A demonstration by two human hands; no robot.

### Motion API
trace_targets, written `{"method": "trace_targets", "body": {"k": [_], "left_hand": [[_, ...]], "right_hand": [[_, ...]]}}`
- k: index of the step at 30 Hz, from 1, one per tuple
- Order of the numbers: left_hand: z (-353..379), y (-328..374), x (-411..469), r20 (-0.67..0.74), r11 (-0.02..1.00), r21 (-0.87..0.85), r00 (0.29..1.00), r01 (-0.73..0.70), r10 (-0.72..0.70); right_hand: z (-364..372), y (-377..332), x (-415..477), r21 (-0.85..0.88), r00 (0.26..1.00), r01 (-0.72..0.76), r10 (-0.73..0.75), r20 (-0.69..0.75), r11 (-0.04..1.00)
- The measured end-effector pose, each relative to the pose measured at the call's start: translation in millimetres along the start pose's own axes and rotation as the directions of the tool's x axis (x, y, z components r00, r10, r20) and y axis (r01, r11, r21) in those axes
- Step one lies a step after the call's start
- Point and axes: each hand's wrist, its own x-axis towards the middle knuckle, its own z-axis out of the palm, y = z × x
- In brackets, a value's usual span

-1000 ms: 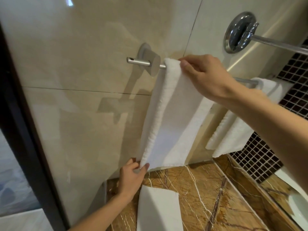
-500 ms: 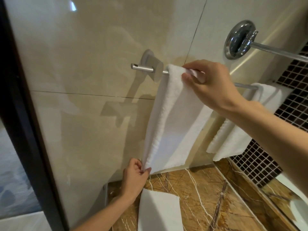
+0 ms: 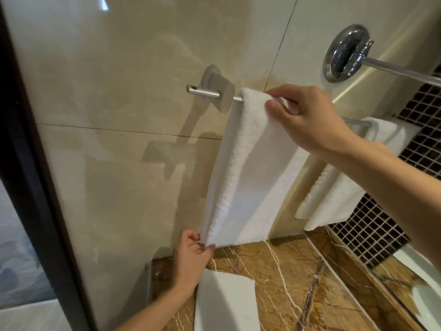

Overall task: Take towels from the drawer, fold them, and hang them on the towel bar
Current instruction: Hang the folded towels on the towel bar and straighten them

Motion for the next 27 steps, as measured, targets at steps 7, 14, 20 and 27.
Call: {"method": "trace_targets", "body": {"k": [7, 14, 20, 27], "left_hand": [[-3.6, 9.4, -0.5, 0.023, 1.0, -0.001, 1.0, -0.007, 0.007], [-6.6, 6.1, 2.5, 0.005, 0.997, 0.077, 1.0, -0.031, 0.031], [-11.5, 4.6, 8.7, 0.018, 0.998, 0.054, 1.0, -0.025, 0.024], [-15.8, 7.4, 5.5, 0.186, 0.989, 0.125, 0.981, -0.078, 0.054]], "right_hand": [[-0.4, 3.9, 2.9, -0.01, 1.0, 0.008, -0.008, 0.019, 1.0], [-1.9, 3.3, 3.1, -0.017, 0.999, 0.017, -0.017, 0.04, 1.0], [-1.7, 3.8, 3.7, -0.036, 0.999, 0.015, -0.014, 0.035, 0.999], [-3.2, 2.2, 3.8, -0.04, 0.999, 0.019, -0.018, 0.036, 0.999]]}}
